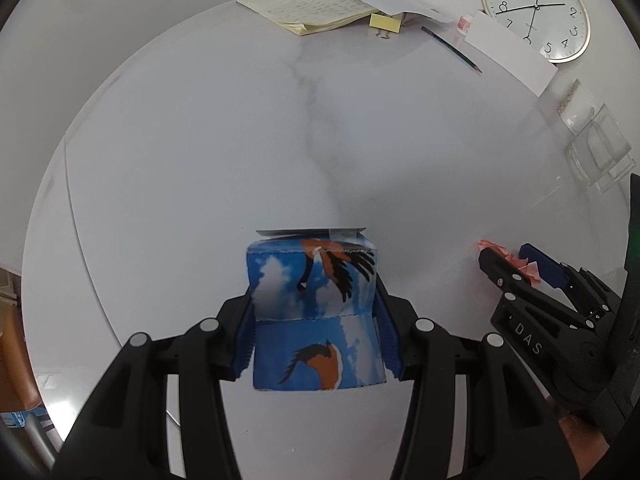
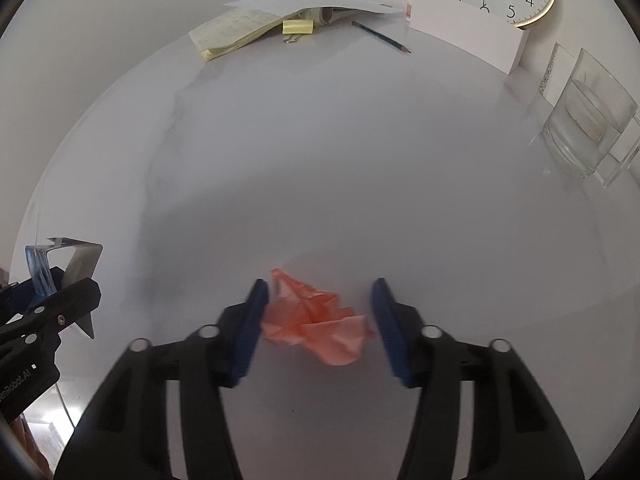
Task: Collect trash
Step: 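Grasp the blue printed box with the left gripper while the right grasps the pink paper, then carry the box and pink paper to the wastebasket and open both grippers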
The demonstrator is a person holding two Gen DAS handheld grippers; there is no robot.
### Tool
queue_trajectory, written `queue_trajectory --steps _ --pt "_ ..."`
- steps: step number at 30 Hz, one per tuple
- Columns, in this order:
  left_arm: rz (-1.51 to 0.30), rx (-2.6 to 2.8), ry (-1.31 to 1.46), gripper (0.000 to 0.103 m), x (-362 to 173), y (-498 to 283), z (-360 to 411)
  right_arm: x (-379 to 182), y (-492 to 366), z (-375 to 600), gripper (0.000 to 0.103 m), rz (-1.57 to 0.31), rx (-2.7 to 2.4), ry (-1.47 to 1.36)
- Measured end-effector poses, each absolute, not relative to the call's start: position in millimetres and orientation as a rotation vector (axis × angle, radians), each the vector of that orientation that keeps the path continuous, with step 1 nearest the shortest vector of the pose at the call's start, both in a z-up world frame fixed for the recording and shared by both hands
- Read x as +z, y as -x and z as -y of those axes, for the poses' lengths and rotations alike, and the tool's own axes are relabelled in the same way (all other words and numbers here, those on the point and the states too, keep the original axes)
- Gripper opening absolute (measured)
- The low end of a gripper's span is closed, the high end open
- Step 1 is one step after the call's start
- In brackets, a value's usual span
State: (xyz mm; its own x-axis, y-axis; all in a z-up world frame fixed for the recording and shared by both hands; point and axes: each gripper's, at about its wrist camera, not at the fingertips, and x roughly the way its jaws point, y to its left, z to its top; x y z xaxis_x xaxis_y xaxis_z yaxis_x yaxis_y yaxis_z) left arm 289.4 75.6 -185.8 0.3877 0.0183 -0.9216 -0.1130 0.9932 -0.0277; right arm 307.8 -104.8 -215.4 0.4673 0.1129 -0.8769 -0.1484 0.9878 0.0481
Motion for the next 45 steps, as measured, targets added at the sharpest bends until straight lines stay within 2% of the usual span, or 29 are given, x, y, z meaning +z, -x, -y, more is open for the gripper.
queue_trajectory --steps 9,16,23,32,39,45 --pt "-1.157 0.076 0.106 0.049 -176.0 -284.6 -77.8 -202.2 -295.8 113.4 0.044 -1.095 0.157 0.000" --pt "-1.129 0.068 0.123 0.049 -147.2 -246.4 -98.5 -162.8 -259.7 82.2 0.044 -1.063 0.246 0.040" --pt "-1.114 0.151 0.148 0.049 -122.5 -150.0 -153.8 -138.8 -183.3 11.0 0.044 -1.067 0.424 0.126" --pt "-1.116 0.376 0.236 0.049 -125.4 9.2 -228.2 -136.7 -67.1 -78.9 0.044 -1.094 0.709 0.298" --pt "-1.158 0.537 0.391 0.049 -154.6 111.2 -269.2 -140.0 18.9 -138.0 0.044 -1.076 0.925 0.452" --pt "-1.207 0.573 0.491 0.049 -194.3 145.9 -283.5 -143.7 57.7 -167.0 0.044 -1.057 1.025 0.545"
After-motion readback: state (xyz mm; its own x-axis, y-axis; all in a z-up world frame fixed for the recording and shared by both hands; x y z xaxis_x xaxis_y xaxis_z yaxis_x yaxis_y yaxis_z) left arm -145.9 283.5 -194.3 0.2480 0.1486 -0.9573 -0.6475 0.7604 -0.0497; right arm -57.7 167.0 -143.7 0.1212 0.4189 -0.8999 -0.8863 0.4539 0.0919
